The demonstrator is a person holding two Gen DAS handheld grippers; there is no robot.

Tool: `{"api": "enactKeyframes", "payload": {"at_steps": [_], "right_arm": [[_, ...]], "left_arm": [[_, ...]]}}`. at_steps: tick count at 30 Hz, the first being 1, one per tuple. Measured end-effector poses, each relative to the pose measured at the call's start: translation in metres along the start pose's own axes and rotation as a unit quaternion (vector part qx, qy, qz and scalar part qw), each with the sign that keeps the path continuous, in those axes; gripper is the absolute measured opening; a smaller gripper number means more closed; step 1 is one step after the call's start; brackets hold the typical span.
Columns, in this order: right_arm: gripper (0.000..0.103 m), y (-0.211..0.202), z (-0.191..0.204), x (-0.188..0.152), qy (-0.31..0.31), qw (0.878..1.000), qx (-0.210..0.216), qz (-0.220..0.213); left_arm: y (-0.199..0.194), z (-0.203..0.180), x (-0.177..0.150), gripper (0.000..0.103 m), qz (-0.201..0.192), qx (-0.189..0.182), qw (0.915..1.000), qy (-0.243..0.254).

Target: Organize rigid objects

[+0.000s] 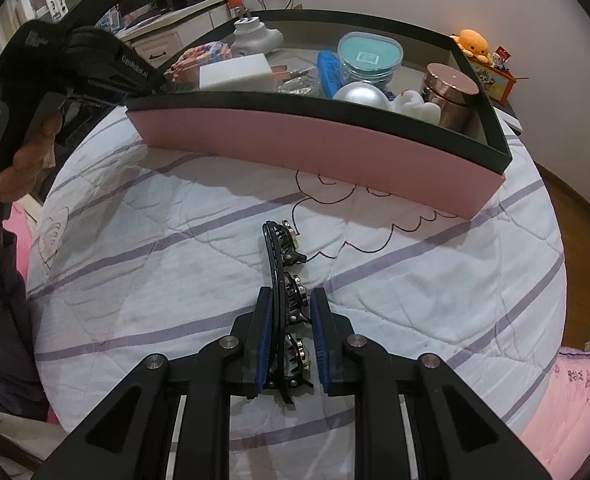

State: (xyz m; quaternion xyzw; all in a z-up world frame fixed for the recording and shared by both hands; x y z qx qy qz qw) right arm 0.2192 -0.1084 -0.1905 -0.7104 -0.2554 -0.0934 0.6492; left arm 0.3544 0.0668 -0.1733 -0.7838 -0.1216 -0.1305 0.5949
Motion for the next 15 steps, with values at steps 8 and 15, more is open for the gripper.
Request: {"api": "enactKeyframes", "payload": {"at_steps": [8,15], "right_arm": [[0.019,-0.017,-0.014,0.011,0.021,0.999,-0.006,-0.027],[0.019,-0.055,-0.032,0.050,0.033,0.995,-0.019,-0.088]], "left_arm": [[0.001,0.000,-0.001,0.006,0.001,0.004,1.0000,0.001],[0.001,0.000,0.000,0.006,0.002,0.005,1.0000,0.001]]}}
Point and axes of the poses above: each gripper's, at about its wrist camera, not at the fingertips, and y roughly the way its jaws point, z to its left, x to its top, the point moved 8 cm from there along y, roughly the way its jaws point, and after that the axes turned 14 degrees about -x, right-handed, at the moved point
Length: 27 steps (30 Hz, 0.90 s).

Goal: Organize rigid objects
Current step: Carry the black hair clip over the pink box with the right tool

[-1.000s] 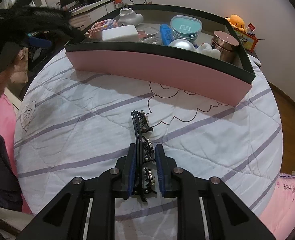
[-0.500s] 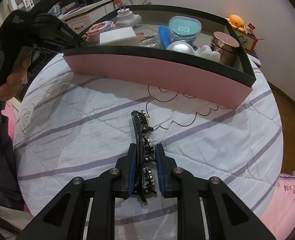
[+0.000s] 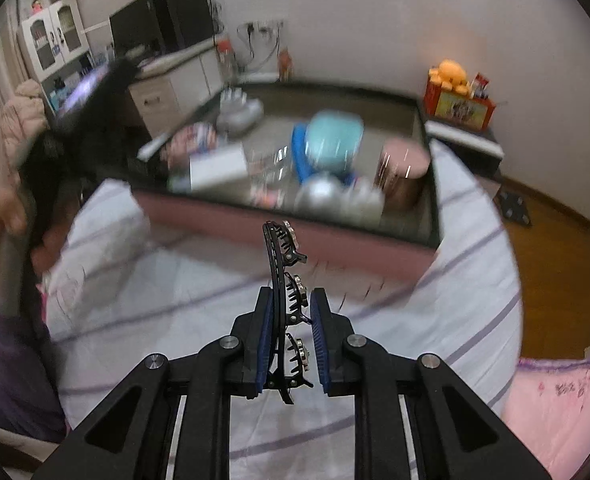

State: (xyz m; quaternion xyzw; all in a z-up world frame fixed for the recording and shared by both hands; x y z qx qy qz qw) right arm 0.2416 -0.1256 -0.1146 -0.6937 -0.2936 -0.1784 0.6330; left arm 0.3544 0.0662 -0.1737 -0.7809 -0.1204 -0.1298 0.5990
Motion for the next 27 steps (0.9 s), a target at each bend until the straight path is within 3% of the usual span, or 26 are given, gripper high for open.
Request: {"api": "enactKeyframes", "payload": {"at_steps": [6,11,17,27], "right_arm": [[0.019,-0.019,-0.011,0.061,0.010,0.998,-0.003,-0.062],[0.019,-0.010,-0.008,0.102,0.010,0.997,0.003,-0.077],[0.019,0.021,-0.002,0.136,0.011,0.998,0.023,-0.055],[0.019,0.094,0.006,0.146,0.014,0.999,0.035,0.015]], "left_arm": [[-0.001,0.000,0.001,0.006,0.001,0.005,1.0000,0.002],[0.000,-0.001,0.001,0.006,0.001,0.005,1.0000,0.002],[0.000,-0.002,0.002,0.006,0.000,0.014,0.9999,0.009],[0.002,-0.005,0.003,0.007,-0.001,0.018,0.9998,0.013]]}}
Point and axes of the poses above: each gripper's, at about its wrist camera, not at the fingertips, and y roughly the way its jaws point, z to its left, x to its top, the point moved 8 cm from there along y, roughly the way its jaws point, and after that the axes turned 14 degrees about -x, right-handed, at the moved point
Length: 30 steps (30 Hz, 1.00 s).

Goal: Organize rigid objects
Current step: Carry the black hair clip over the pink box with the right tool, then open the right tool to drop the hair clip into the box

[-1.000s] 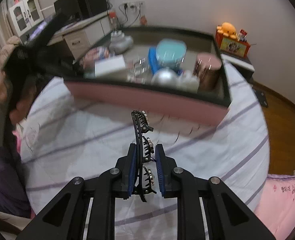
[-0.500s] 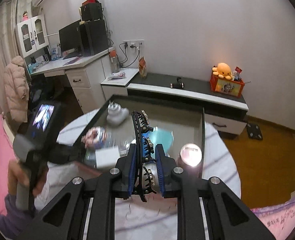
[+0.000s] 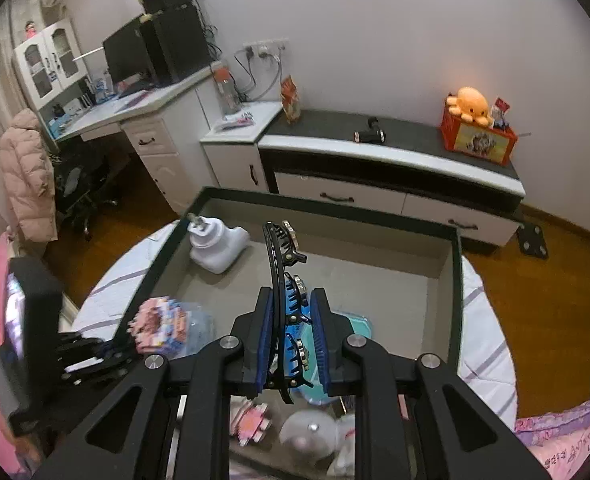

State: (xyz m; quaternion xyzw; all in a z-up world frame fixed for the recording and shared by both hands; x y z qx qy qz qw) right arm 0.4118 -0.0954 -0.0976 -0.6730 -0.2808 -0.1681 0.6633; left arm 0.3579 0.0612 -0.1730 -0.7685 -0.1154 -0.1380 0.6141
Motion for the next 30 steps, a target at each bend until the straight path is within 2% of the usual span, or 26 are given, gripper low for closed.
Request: {"api": "enactKeyframes", "payload": {"at_steps": [6,7,8,10,12,25,30], "right_arm": [[0.019,0.007,0.005,-0.004,-0.003,1.000,0.013,0.011],[0.024,0.007,0.005,-0.004,-0.001,1.000,0.015,0.012],[0.029,0.005,0.003,-0.004,0.002,1.000,0.010,0.011],[0.065,0.000,-0.001,-0.001,0.008,1.000,-0.003,-0.004],[0.073,-0.007,-0.004,0.002,0.009,1.000,-0.014,-0.021],[0.073,-0.022,-0.005,0.001,0.008,0.999,-0.013,-0.028],[0.073,-0.041,-0.008,-0.003,0.010,0.999,-0.014,-0.046]], "left_arm": [[0.001,0.001,0.001,0.007,-0.001,-0.006,0.9999,-0.009],[0.001,0.002,0.001,0.007,-0.001,-0.005,1.0000,-0.008],[0.001,0.003,0.001,0.007,-0.001,-0.005,1.0000,-0.008],[0.001,0.003,0.001,0.007,-0.001,-0.002,1.0000,-0.007],[0.001,0.003,0.001,0.007,-0.001,-0.001,1.0000,-0.007],[0.003,0.001,0.001,0.008,0.002,0.004,0.9999,-0.010],[0.003,0.001,0.001,0.008,0.002,0.004,0.9999,-0.011]]}}
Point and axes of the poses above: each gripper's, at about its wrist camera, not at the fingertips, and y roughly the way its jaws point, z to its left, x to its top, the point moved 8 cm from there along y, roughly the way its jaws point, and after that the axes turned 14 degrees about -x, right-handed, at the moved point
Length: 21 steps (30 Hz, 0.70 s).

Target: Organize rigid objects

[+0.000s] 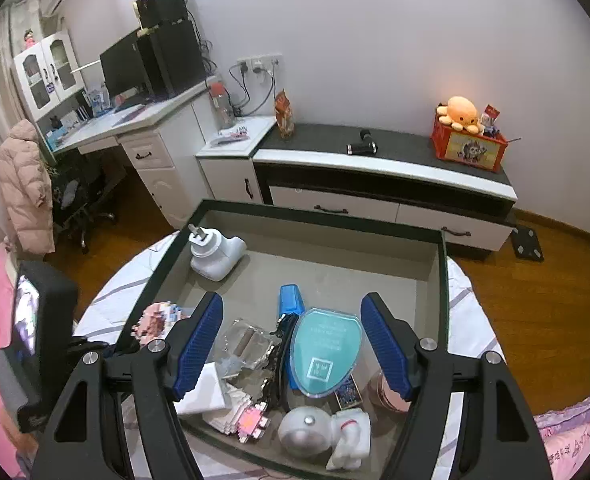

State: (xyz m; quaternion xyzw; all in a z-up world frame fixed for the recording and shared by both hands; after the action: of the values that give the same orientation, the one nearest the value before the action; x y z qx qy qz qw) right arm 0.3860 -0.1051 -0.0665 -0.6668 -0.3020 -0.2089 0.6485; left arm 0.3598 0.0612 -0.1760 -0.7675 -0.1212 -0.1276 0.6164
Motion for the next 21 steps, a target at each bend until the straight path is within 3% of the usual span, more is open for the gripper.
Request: {"api": "enactKeyframes", "payload": {"at_steps": [11,13,15,21], "right_arm": [[0.074,-0.049,-0.006,-0.013,-0.005,0.999,-0.010,-0.037],[0.077,-0.056,-0.008,-0.015,-0.005,0.999,-0.013,-0.043],[0.077,-0.064,-0.010,-0.017,-0.002,0.999,-0.016,-0.049],[0.078,-0.086,-0.019,-0.024,0.009,0.998,-0.022,-0.064]], "left_arm": [[-0.008,0.002,0.003,0.016,-0.004,0.009,0.9999,-0.007],[-0.018,0.000,0.006,0.040,-0.019,0.018,0.9996,-0.006],[-0.029,-0.002,0.008,0.056,-0.040,0.018,0.9990,-0.003],[-0.075,-0.017,0.001,0.068,-0.100,0.011,0.9948,0.011]]}}
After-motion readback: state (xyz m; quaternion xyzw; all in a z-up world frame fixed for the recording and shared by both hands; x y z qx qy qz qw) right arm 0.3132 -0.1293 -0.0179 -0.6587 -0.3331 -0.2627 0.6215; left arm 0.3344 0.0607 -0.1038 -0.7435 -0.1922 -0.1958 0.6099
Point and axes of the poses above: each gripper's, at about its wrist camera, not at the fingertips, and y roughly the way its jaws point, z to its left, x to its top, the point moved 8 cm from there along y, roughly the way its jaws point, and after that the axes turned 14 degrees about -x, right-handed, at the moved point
